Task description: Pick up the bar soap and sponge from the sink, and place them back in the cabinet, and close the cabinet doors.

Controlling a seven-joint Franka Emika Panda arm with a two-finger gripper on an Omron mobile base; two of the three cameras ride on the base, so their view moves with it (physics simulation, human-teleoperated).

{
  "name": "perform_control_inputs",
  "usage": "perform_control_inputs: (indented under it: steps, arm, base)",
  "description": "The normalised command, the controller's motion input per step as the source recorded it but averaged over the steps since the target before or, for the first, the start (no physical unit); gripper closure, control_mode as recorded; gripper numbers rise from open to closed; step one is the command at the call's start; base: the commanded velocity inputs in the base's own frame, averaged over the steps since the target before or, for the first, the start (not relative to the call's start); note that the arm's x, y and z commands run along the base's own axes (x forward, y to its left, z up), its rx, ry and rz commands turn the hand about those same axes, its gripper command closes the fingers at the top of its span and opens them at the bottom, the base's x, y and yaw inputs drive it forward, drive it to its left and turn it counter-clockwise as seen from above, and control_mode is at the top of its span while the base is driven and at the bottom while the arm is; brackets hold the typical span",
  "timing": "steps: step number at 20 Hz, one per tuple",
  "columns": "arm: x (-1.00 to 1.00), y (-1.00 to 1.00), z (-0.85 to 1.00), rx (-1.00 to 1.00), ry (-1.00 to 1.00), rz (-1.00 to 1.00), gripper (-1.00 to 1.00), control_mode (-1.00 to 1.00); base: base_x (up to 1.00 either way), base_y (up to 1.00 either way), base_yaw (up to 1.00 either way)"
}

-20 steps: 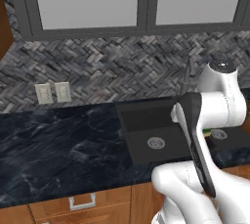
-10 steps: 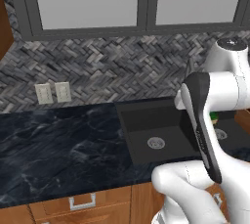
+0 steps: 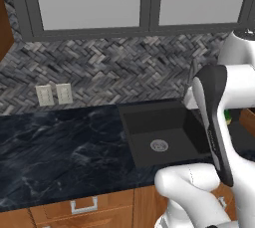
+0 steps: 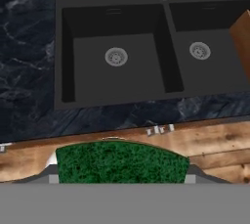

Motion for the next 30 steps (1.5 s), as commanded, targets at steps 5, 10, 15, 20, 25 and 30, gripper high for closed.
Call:
perform_control_inputs:
  steps: [5, 10, 15, 20, 25, 30]
  arm:
    - [-0.17, 0.0, 0.06, 0.0, 0.0, 0.0, 1.0, 1.0]
    - [0.0, 0.0, 0.0, 0.0, 0.0, 0.0, 1.0, 1.0]
    - [0.0, 0.0, 0.0, 0.0, 0.0, 0.0, 1.0, 1.0]
    - [0.0, 0.0, 0.0, 0.0, 0.0, 0.0, 1.0, 1.0]
    - [0.0, 0.0, 0.0, 0.0, 0.0, 0.0, 1.0, 1.0]
    - [0.0, 0.0, 0.0, 0.0, 0.0, 0.0, 1.0, 1.0]
  base:
    - [-0.13, 0.0, 0.0]
    - [-0.74, 0.0, 0.0]
    - [-0.86, 0.0, 0.0]
    - [-0.59, 0.35, 0.0]
    - [-0.39, 0.8, 0.0]
    - [-0.27, 0.94, 0.0]
